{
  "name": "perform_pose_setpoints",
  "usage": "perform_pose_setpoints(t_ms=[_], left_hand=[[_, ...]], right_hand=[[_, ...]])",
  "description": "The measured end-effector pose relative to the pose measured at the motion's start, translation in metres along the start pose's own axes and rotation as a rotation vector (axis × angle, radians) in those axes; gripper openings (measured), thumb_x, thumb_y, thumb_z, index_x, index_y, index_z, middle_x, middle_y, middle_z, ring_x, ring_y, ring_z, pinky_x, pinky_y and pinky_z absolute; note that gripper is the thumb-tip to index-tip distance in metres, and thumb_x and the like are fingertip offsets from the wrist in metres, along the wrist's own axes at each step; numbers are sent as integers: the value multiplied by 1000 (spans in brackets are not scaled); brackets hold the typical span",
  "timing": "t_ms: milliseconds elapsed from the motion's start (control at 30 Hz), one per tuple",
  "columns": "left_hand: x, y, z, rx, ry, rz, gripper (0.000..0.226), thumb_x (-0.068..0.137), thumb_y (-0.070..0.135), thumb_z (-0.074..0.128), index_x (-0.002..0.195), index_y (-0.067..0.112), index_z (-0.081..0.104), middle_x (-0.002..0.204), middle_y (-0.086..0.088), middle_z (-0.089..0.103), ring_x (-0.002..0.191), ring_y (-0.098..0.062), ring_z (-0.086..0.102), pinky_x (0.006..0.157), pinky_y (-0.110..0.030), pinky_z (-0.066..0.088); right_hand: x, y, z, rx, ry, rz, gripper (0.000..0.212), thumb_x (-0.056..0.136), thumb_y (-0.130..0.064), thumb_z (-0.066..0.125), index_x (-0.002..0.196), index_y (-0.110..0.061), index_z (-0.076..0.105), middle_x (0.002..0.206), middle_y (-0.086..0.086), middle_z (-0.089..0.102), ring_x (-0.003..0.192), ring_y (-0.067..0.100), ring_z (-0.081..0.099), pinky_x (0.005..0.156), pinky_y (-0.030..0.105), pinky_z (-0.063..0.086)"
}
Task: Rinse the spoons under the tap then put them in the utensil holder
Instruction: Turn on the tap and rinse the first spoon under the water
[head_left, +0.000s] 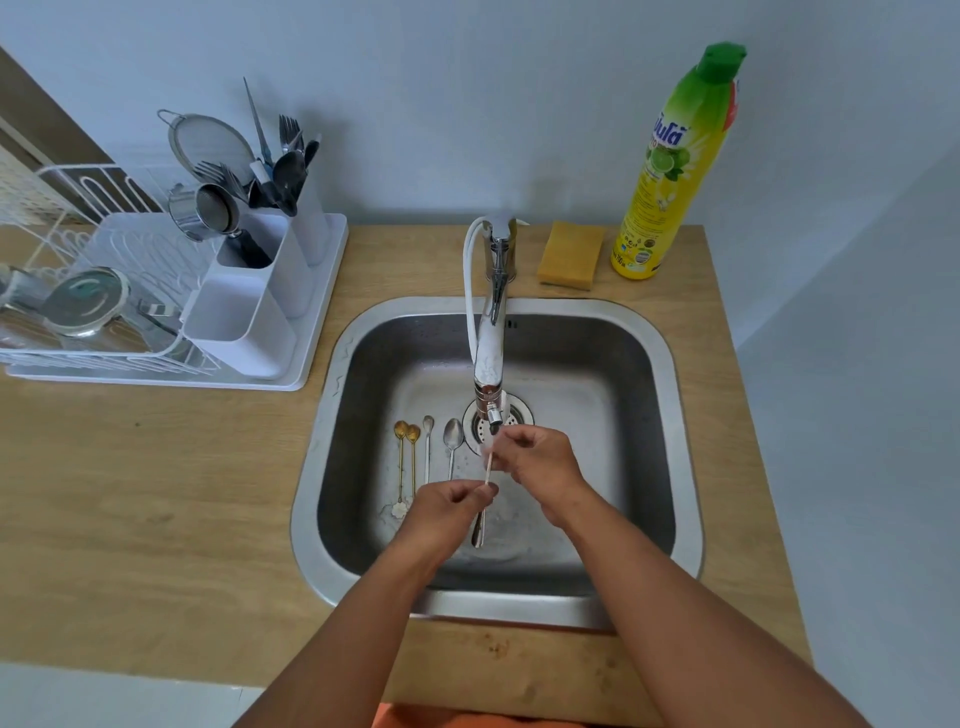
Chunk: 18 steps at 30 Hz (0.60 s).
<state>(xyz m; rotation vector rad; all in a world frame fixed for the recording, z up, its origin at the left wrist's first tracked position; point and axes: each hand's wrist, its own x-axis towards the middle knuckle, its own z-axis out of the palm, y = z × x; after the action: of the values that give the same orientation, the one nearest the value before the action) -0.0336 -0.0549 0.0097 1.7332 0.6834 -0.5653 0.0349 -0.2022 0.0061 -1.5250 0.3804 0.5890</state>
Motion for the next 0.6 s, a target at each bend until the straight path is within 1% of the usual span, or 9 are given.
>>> perform_pose_setpoints(t_ms=[33,100,167,233,267,367,400,500,600], left_hand=[[-1,0,-1,22,-5,5,12,95,44,75,89,35,82,89,17,81,94,-5,73,75,-25,51],[-1,1,-5,49,-7,11,15,94,47,74,90,35,83,89,13,81,90,-6,71,75,-24,50],[0,4,-8,37,-18,1,15,94,45,74,94,33,83,93,17,80,96,-5,70,86,-29,52],[1,10,-9,12,-33,-18,17,96,43,72,99,30,82,104,15,79,104,-8,69,95,-35,53],[2,14,-9,-1,-35,-29,17,97,41,71,101,29,82,106,13,79,105,-9,69,94,-37,53],[6,28,-4,-82,-31,-61,18,101,36,67,101,26,81,105,13,80,103,-9,71,82,-32,54],[8,33,-3,-108,-32,-66,19,101,36,65,101,26,81,105,13,80,102,-9,72,80,-31,53],[15,45,1,-156,-37,-69,23,101,34,65,99,21,83,101,8,83,100,-11,74,81,-34,54],[20,48,1,-215,-59,-140,29,103,37,62,101,18,83,103,6,83,103,-14,74,82,-37,54]], right_hand=[[1,-3,-1,45,10,24,5,93,-15,74,92,-14,79,89,4,82,87,23,80,54,14,48],[3,-9,-5,129,37,64,4,94,-16,74,92,-15,78,91,5,82,86,19,80,54,19,44],[5,-14,-9,192,75,100,3,94,-19,75,95,-17,77,93,2,83,82,12,79,58,23,41],[5,-16,-11,205,114,130,6,93,-24,77,97,-20,76,91,-4,82,80,7,77,61,25,41],[5,-16,-11,210,127,140,7,93,-26,78,97,-21,77,90,-6,82,79,6,74,61,25,41],[0,-15,-7,218,132,145,6,92,-26,78,96,-21,78,82,-11,80,75,4,67,62,23,41],[-2,-13,-4,212,124,141,5,92,-25,78,95,-21,78,79,-12,79,74,4,67,63,22,43],[-8,-6,6,238,86,112,4,93,-19,75,91,-21,78,73,-7,78,66,1,70,68,23,42],[-10,-3,8,251,77,103,3,93,-22,76,92,-21,78,76,-4,79,67,-2,72,79,27,43]])
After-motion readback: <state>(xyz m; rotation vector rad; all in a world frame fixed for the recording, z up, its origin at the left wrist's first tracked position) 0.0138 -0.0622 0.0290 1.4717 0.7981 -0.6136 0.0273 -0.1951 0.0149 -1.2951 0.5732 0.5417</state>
